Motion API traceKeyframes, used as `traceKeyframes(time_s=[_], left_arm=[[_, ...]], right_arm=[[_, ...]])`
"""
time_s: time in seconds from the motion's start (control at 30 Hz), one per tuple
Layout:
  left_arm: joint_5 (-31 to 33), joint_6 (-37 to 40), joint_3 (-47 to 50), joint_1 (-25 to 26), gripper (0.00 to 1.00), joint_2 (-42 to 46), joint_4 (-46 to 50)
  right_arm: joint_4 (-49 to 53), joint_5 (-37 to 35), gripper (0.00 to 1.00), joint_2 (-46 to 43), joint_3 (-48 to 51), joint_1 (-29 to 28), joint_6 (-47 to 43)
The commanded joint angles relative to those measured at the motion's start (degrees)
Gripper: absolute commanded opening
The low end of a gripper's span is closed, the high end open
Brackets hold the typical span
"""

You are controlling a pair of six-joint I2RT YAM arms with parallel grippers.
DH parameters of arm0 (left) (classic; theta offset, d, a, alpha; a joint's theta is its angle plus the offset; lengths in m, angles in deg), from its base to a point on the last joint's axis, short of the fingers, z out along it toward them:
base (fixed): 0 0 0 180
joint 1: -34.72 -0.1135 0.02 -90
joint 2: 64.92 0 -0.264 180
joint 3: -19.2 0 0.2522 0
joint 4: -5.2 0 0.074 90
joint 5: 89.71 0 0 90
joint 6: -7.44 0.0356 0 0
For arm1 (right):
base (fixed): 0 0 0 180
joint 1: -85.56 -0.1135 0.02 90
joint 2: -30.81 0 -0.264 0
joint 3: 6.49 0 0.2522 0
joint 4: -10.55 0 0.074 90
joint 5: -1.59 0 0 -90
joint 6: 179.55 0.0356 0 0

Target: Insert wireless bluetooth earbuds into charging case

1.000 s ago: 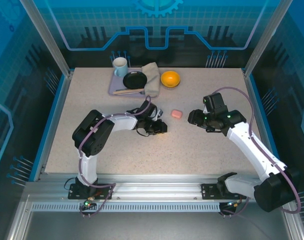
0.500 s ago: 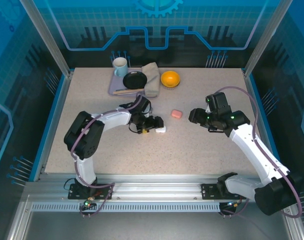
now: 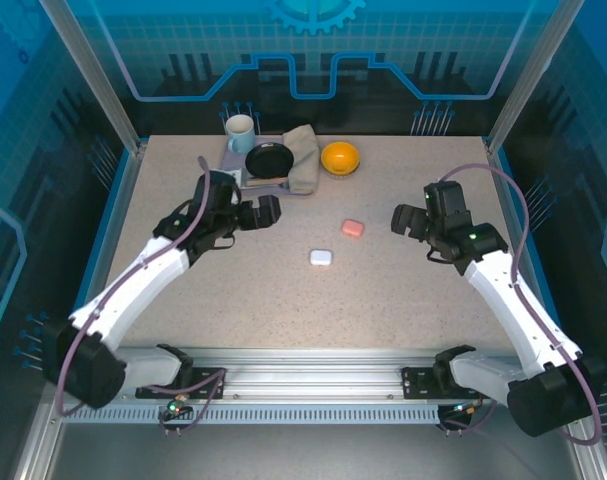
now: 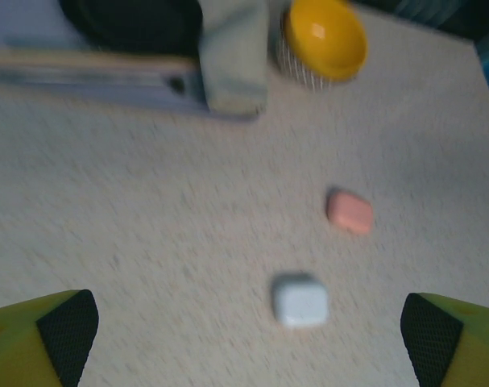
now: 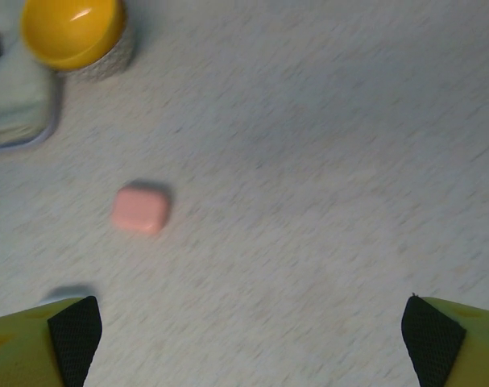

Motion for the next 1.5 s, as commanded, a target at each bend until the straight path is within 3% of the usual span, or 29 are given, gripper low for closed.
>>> traceKeyframes(time_s=[0.0,0.17,0.33,0.5,0.63,0.8,0.93,1.03,1.1,1.47], left_arm=[[13.63,10.38,9.3,-0.13,0.99,5.45,-12.4],[22.76,20.77,18.33,-0.49,0.99,8.3,-22.05],[21.4,23.42,27.73,-4.35,0.99,9.43,-36.52],[24.52,24.13,31.99,-8.32,0.99,3.47,-45.11],[22.17,24.73,36.33,-11.5,0.99,-3.64,-56.63],[15.34,24.99,36.7,-14.7,0.99,-10.17,-62.99],[7.42,23.43,37.88,-18.43,0.99,-14.42,-68.09],[2.21,22.76,36.99,-20.61,0.99,-16.8,-67.69],[-1.41,22.2,36.43,-22.11,0.99,-16.71,-66.65],[-2.39,22.02,36.35,-22.59,0.99,-16.76,-66.42]], right_arm=[[-13.12,-13.65,1.0,-0.62,6.45,1.06,-9.33],[-27.6,-15.24,1.0,2.1,14.96,3.85,-15.41],[-47.76,-14.67,1.0,5.8,25.34,6.28,-19.6],[-62.66,-13.56,1.0,9.0,32.02,7.35,-21.8],[-69.83,-10.29,1.0,11.34,34.8,8.51,-22.67],[-86.7,-2.66,1.0,15.67,40.4,11.16,-23.04],[-83.98,5.49,1.0,17.01,38.41,12.24,-25.02],[-93.65,8.08,1.0,23.39,39.58,11.78,-27.51],[-81.8,10.28,1.0,22.21,34.82,11.82,-27.64],[-82.75,9.71,1.0,22.76,34.8,10.6,-29.11]])
